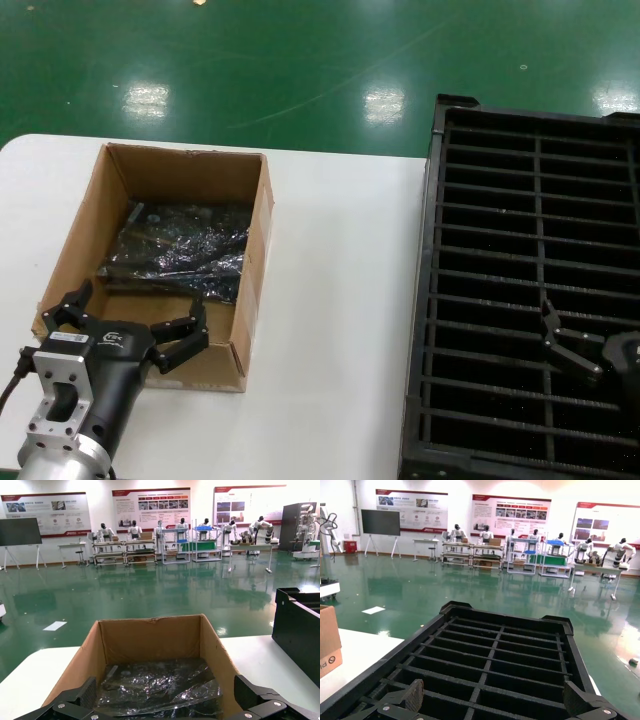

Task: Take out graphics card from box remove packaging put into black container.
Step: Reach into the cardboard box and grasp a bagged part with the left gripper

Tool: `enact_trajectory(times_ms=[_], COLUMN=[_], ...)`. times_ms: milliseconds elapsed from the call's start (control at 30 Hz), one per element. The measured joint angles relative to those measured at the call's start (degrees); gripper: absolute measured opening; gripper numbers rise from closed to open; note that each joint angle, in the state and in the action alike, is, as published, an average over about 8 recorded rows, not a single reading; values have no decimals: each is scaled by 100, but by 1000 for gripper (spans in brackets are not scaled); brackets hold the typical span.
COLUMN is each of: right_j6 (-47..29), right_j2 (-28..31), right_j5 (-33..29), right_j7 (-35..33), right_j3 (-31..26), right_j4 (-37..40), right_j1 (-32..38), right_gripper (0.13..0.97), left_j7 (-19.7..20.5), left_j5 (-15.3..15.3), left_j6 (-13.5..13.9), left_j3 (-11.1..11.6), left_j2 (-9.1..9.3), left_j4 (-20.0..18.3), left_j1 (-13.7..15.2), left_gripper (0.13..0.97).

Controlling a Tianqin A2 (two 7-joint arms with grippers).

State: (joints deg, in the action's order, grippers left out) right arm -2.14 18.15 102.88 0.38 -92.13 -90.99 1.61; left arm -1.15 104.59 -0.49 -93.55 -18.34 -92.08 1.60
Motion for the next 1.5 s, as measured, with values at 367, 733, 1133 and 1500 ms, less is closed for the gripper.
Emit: enact_trajectory(times_ms=[367, 733, 1133, 1500], right_j6=[0, 0, 0, 0], right_j2=[0, 0, 0, 0], right_j5=[0, 0, 0, 0], right_j7=[0, 0, 0, 0], right_j3=[0, 0, 0, 0], right_j4=[0, 0, 0, 0], right_j1=[0, 0, 0, 0], right_gripper=[966, 966, 966, 966], left_j7=[0, -304, -2204, -3784], left_j5=[0, 121, -590, -1381], left_j6=[0, -58, 1169, 2903], left_j3=[0, -212, -675, -1602], left_j2=[0, -439, -1726, -1703], left_j4=[0, 12, 825, 3299], left_j1=[0, 239, 1922, 3969], left_gripper=[966, 966, 966, 966])
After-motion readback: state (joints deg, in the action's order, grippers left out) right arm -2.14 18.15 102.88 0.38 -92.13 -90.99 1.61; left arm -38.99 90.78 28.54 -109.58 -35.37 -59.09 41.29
